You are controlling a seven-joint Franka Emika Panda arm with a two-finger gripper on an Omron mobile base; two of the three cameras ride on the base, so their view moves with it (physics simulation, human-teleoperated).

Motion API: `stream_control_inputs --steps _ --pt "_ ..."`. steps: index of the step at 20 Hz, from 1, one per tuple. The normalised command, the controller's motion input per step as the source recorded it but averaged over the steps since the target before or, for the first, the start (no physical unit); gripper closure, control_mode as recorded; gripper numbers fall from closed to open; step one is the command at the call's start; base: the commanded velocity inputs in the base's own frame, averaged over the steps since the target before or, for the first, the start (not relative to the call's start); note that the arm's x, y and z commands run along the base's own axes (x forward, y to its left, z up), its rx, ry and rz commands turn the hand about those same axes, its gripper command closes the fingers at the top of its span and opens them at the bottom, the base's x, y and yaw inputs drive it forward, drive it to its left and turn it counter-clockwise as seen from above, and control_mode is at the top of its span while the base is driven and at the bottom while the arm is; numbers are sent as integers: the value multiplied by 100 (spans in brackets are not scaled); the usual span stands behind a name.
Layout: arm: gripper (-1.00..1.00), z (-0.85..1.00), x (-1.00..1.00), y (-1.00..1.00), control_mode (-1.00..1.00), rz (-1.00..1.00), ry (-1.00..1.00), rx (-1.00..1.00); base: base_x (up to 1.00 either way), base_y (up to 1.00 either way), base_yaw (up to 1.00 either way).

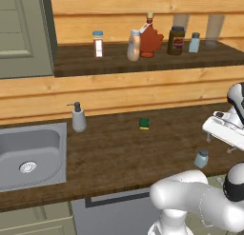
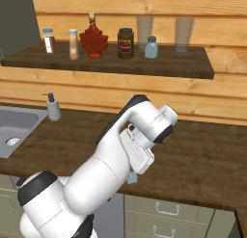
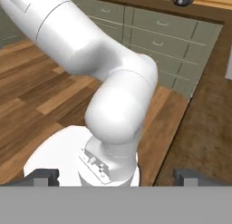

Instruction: Put the shaker and condiment bottle from the counter next to their counterparts in the cabinet.

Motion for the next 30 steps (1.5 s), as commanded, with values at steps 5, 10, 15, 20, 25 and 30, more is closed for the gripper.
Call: stream_control_inputs --steps 5,10,15,20,25,30 --pt "-100 -7 -8 1 -100 -7 -3 0 0 0 0" --pt "-100 -15 0 0 -100 -10 0 0 0 0 0" --pt "-100 -8 17 -2 -100 -19 -3 0 0 0 0" --pt "-100 0 59 -11 -100 -4 0 0 0 0 0" --pt "-100 -14 35 -16 -100 0 0 0 0 0 0" --pt "-100 -26 1 -21 -100 0 0 0 0 0 0"
